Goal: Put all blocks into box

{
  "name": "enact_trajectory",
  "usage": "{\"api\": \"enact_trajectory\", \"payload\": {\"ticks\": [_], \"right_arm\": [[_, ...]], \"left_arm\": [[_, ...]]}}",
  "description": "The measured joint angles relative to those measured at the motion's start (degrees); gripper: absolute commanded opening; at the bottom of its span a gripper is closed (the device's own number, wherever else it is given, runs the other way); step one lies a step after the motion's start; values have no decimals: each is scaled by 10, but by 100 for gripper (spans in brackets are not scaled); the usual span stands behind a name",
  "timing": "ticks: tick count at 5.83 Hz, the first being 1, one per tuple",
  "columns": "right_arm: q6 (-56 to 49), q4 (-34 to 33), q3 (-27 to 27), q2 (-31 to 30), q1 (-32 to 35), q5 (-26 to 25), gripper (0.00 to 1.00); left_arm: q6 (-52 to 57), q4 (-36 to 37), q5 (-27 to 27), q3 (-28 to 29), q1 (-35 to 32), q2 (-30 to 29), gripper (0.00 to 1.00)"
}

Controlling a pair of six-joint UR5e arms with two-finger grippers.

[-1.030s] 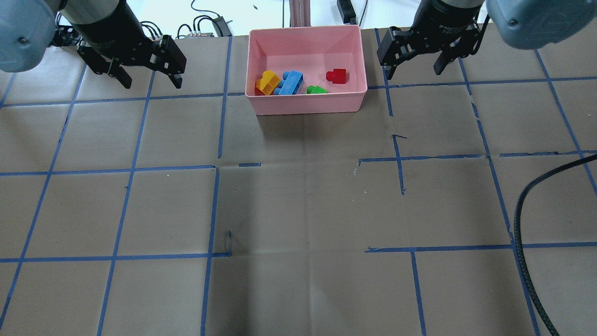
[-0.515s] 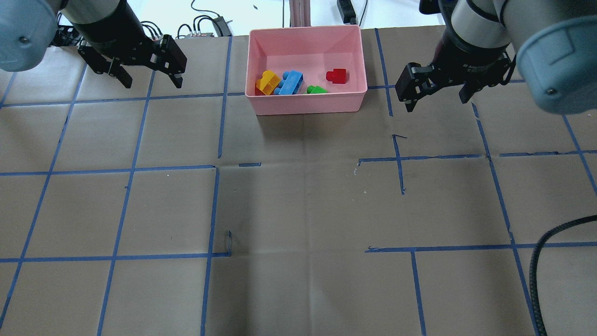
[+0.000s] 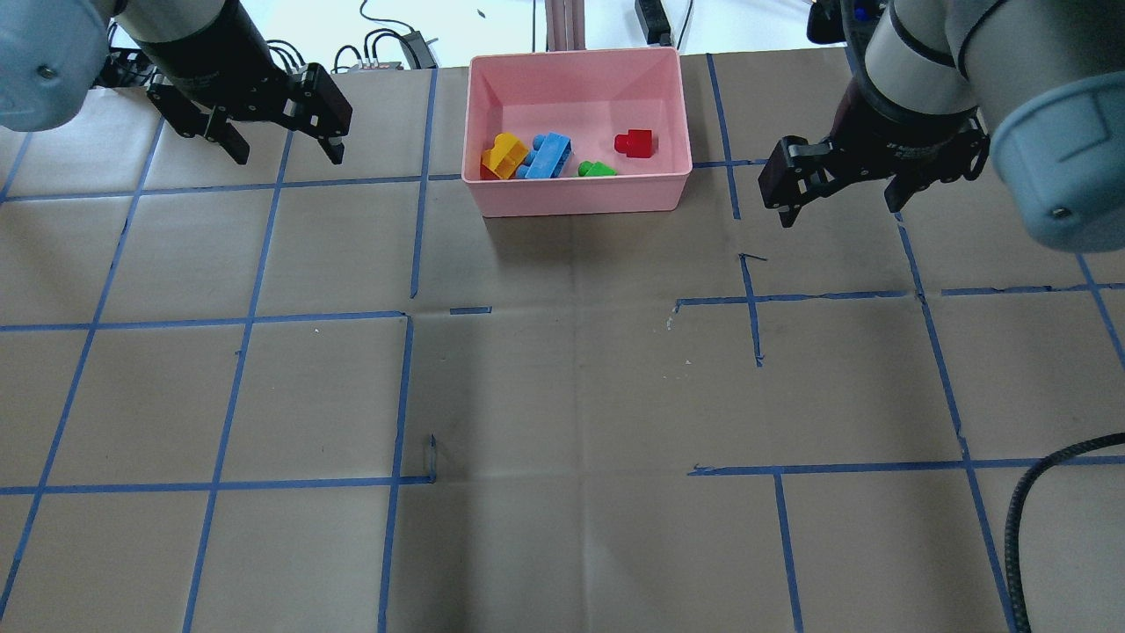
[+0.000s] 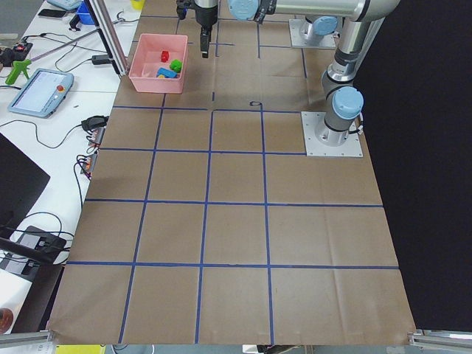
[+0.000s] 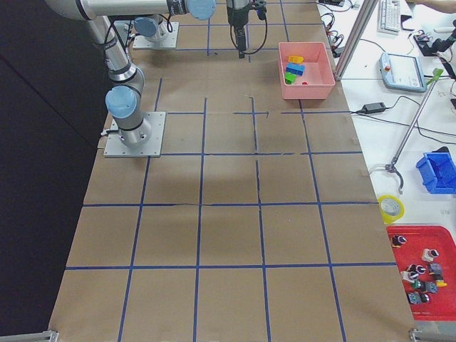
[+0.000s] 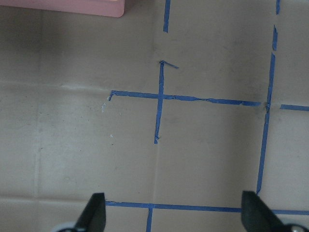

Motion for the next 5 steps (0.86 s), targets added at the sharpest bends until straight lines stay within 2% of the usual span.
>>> {"api": "enact_trajectory", "payload": {"ticks": [5], "right_arm": [[8, 2, 38, 1, -1, 5, 100]], "left_arm": [[0, 3, -1, 1, 0, -5, 99]]}}
